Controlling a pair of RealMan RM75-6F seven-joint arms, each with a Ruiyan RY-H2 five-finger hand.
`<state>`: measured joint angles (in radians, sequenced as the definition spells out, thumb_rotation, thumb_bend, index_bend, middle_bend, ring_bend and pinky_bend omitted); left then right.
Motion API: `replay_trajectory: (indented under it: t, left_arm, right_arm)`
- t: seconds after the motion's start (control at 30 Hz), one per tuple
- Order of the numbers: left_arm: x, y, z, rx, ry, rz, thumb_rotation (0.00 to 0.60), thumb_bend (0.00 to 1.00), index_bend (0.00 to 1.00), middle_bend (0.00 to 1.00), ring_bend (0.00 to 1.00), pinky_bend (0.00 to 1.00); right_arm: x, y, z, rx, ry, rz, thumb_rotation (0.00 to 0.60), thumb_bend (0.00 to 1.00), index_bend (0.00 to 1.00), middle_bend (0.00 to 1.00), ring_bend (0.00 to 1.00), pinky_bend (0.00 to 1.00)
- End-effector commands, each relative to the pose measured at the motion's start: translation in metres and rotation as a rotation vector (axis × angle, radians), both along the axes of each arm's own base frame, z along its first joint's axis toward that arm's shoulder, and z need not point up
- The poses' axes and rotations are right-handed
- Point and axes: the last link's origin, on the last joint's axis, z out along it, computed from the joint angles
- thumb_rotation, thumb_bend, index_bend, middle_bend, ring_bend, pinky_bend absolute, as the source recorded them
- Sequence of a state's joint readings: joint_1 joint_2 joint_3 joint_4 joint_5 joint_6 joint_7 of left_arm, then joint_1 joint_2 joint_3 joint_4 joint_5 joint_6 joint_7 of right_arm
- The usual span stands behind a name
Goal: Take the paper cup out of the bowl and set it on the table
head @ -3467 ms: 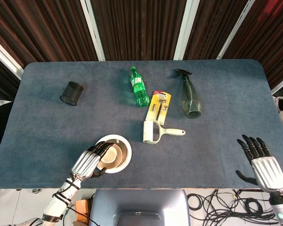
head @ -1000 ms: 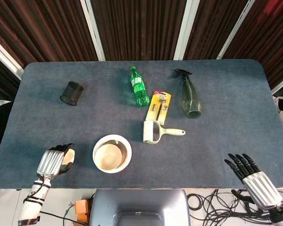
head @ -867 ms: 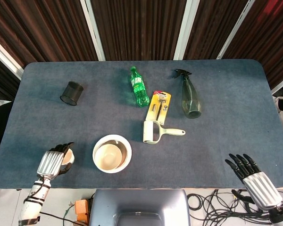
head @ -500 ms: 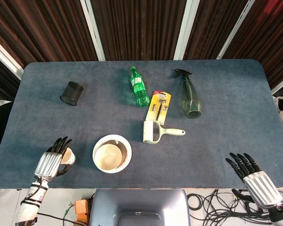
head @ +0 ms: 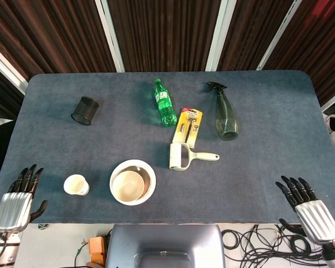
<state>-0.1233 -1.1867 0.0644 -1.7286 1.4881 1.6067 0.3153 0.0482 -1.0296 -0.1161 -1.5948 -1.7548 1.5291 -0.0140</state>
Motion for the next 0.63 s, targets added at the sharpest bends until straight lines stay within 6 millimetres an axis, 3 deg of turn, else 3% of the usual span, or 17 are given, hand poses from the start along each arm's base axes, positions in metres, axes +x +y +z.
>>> replay_trajectory:
  t: [0.03,0.37,0.63]
  left_arm:
    - [-0.0006,-0.025,0.0149,-0.031,-0.02,-0.036,0.6,0.3,0.0,0.0,0.0,0.25]
    - [-0.0074,-0.0255,0.0127,-0.095,0.01,-0.011,0.6,0.29,0.0,0.0,0.0,0.24]
    - [-0.0084,-0.0247,0.0103,-0.114,0.036,-0.007,0.6,0.29,0.0,0.0,0.0,0.24]
  right_arm:
    - [-0.0009,-0.0006,0.0015,-0.061,0.002,-0.05,0.6,0.11,0.0,0.0,0.0,0.02]
    - [-0.0013,-0.0014,0.0021,-0.178,0.022,-0.111,0.6,0.11,0.0,0.0,0.0,0.02]
    - [-0.0015,-0.0055,0.0002,-0.168,0.023,-0.132,0.6,0.11,0.0,0.0,0.0,0.03]
